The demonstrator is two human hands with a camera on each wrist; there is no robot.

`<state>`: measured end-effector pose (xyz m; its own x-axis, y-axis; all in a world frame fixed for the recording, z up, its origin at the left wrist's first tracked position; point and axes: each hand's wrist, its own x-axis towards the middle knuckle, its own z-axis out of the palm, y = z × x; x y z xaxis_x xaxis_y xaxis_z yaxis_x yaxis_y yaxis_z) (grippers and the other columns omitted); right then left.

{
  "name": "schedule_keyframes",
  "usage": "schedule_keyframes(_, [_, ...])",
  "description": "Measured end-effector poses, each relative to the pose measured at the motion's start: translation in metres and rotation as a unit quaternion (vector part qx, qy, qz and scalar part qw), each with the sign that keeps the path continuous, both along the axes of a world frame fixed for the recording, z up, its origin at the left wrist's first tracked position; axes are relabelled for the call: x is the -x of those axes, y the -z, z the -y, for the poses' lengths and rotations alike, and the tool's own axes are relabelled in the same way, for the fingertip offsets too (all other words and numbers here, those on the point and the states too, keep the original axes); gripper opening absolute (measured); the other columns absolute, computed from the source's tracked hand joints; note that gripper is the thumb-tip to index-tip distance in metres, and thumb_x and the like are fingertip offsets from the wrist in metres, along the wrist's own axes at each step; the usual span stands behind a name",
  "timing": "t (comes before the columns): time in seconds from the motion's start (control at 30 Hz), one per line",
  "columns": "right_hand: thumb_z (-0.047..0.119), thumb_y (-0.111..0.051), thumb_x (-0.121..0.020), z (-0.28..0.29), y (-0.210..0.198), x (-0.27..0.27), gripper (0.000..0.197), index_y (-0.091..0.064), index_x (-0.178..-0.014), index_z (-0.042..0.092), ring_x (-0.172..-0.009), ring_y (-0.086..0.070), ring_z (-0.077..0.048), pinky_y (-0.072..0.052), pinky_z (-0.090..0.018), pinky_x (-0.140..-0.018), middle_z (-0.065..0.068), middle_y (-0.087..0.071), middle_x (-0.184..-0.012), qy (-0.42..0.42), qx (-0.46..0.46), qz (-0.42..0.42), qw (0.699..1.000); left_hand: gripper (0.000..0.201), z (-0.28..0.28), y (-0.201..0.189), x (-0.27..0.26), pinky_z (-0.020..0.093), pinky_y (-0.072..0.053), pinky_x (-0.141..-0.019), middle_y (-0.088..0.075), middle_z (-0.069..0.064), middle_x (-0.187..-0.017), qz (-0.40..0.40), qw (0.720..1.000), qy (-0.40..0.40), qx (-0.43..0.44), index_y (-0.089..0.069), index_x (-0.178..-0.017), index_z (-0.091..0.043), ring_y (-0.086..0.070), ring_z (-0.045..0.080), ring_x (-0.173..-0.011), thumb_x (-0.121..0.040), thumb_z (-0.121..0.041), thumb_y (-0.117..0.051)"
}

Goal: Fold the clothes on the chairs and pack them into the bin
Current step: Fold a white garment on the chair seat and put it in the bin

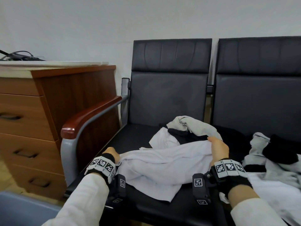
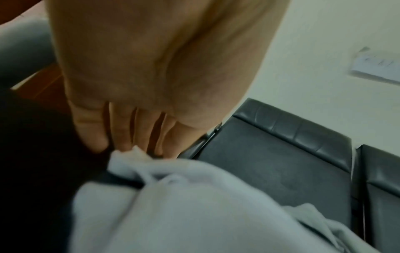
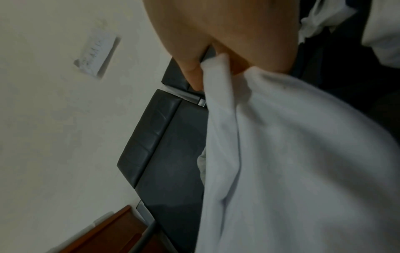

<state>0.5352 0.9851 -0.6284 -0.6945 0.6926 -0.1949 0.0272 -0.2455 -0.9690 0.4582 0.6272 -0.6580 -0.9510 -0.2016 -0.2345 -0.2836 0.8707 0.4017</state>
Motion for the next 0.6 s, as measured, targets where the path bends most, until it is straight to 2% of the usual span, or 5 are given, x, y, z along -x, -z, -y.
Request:
schedule_keyframes(0.23, [0.02,-0.068,-0.075,-0.027,0.011,-0.011,0.008,-0.072,-0.073,0.028,-0.102,-0.062,-0.028,-0.048,-0.047,-0.098,-0.005,-0.069,-0.104,0.012,-0.064,-0.005,0.998,0.04,0.013,0.007,-0.004,0.039,-0.053,-0.089,-0.065,0.023,-0.11,-0.04,0.98,-0.136,-0.139,-0.062,-0.108,0.005,-0.063,0.037,-0.101,-0.081,-0.024,-0.067])
schedule_keyframes(0.3, [0.018,-0.064,-0.073,-0.038,0.013,-0.014,0.015,-0.073,-0.075,0.029,-0.1,-0.063,-0.028,-0.05,-0.048,-0.095,-0.006,-0.069,-0.104,0.014,-0.065,-0.009,0.998,0.041,0.019,0.005,-0.001,0.043,-0.053,-0.09,-0.064,0.027,-0.11,-0.077,0.943,-0.176,-0.272,-0.061,-0.112,0.009,-0.063,0.039,-0.101,-0.083,-0.019,-0.066])
schedule_keyframes(0.43, [-0.003,-0.046,-0.082,-0.051,0.008,-0.023,0.031,-0.072,-0.09,0.012,-0.084,-0.059,-0.026,-0.052,-0.036,-0.072,-0.014,-0.064,-0.102,-0.018,-0.044,-0.032,0.998,0.038,0.026,-0.014,-0.003,0.03,-0.049,-0.072,-0.062,0.019,-0.11,-0.157,0.825,-0.183,-0.511,-0.048,-0.13,0.007,-0.061,0.027,-0.092,-0.094,-0.006,-0.051])
schedule_keyframes(0.5, [-0.006,-0.042,-0.085,-0.054,0.004,-0.029,0.032,-0.07,-0.092,0.009,-0.092,-0.059,-0.029,-0.05,-0.034,-0.07,-0.015,-0.062,-0.106,-0.064,-0.022,-0.044,0.997,0.038,0.026,-0.025,-0.006,0.027,-0.046,-0.066,-0.058,0.007,-0.087,-0.171,0.781,-0.184,-0.572,-0.046,-0.133,0.002,-0.054,0.018,-0.073,-0.096,-0.005,-0.045])
schedule_keyframes(0.6, [0.001,-0.047,-0.088,-0.06,0.002,-0.034,0.029,-0.071,-0.101,0.01,-0.107,-0.059,-0.03,-0.051,-0.035,-0.077,-0.012,-0.064,-0.112,-0.113,-0.019,-0.029,0.993,0.031,0.025,-0.033,-0.01,0.028,-0.046,-0.067,-0.057,0.006,-0.082,-0.167,0.753,-0.181,-0.61,-0.056,-0.122,-0.007,-0.054,0.019,-0.072,-0.094,-0.003,-0.042])
